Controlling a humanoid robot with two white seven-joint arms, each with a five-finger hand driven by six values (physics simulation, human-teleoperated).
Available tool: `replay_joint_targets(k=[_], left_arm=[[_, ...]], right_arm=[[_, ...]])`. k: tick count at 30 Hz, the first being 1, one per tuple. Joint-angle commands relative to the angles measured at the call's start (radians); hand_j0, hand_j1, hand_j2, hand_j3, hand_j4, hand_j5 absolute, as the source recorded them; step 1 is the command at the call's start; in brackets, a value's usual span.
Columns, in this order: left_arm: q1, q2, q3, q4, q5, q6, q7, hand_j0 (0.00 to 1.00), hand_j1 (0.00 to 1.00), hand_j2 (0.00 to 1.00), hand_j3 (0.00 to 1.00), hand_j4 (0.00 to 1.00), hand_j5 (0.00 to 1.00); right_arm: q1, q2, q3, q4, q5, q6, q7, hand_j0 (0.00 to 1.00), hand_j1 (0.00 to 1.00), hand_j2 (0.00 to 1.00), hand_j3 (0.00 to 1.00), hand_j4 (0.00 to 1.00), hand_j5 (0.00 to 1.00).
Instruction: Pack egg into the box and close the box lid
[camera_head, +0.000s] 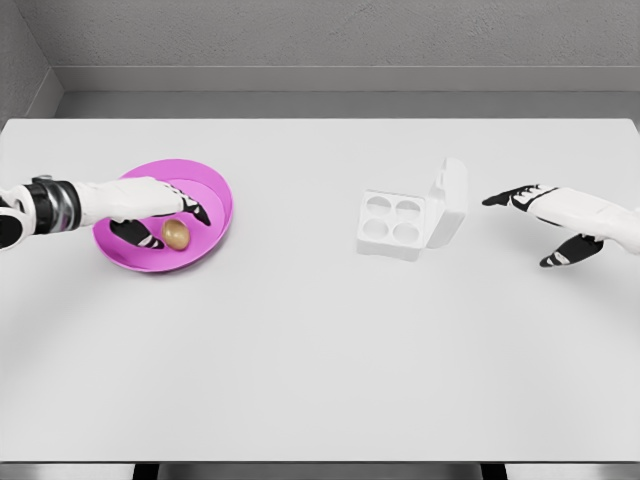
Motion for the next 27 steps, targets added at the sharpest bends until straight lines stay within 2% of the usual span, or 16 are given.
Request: replay_joint_targets(k=[1,20,27], left_arm=[[0.000,-0.009,0.000,0.002,0.002,0.002,0.000,0.77,0.77,0.77,0.77,0.77,0.77],[0.015,-0.010,0.001,0.027,-0.018,0.002,0.000,0.76,0.76,0.76,0.76,0.76,0.76],[0.017,-0.010,0.001,0.027,-0.018,0.002,0.000,0.70,0.70,0.70,0.70,0.70,0.70]], right_arm=[[0.000,-0.001,0.000,-0.001,-0.007,0.002,0.000,1.00,1.00,1.00,1.00,1.00,1.00],[0.000,-0.001,0.000,0.001,-0.007,0.013,0.000,1.00,1.00,1.00,1.00,1.00,1.00],[0.000,-0.001,-0.002,0.002,-0.007,0.013,0.000,1.00,1.00,1.00,1.00,1.00,1.00]])
